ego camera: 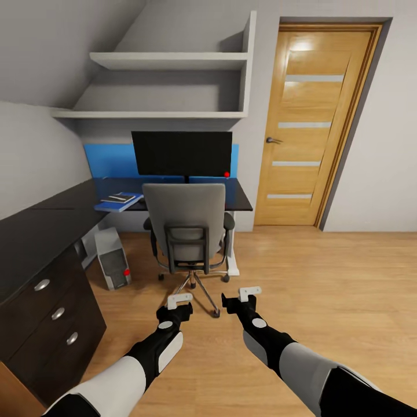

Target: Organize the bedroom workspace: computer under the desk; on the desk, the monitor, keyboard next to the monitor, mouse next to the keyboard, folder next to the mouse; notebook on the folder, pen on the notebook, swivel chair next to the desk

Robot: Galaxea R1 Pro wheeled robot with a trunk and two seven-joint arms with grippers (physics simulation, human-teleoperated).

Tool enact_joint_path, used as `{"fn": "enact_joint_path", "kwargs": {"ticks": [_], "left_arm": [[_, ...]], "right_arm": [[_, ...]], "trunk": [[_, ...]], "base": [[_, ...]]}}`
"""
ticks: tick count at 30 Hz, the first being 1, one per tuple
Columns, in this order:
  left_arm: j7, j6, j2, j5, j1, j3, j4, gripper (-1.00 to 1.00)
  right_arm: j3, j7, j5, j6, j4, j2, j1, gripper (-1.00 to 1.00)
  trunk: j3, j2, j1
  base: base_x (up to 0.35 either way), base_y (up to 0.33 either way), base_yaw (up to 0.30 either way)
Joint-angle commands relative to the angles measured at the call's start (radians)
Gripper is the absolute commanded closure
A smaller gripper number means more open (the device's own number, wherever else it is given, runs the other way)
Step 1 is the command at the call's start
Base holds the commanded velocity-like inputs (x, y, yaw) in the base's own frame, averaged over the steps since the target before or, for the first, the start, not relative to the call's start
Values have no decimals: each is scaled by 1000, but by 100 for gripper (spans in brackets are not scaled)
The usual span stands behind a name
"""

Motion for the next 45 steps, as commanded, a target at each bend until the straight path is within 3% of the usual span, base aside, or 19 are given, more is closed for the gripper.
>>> {"fn": "enact_joint_path", "kwargs": {"ticks": [1,33,40,45], "left_arm": [[6,-7,0,11,-1,-8,2,-100],[5,-5,0,12,-1,-9,2,-100],[5,-5,0,12,-1,-8,71,-100],[2,-47,0,13,-1,-7,189,-100]], "right_arm": [[9,-6,-6,-3,0,0,-1,-100],[8,-6,-7,-2,11,0,-1,-100],[7,-6,-8,-88,74,0,17,-100],[6,-7,-7,-192,103,-2,89,-100]], "trunk": [[2,7,-4],[103,231,-127],[124,280,-154],[140,315,-173]], "base": [[0,0,0],[0,0,0],[0,0,0],[0,0,0]]}}
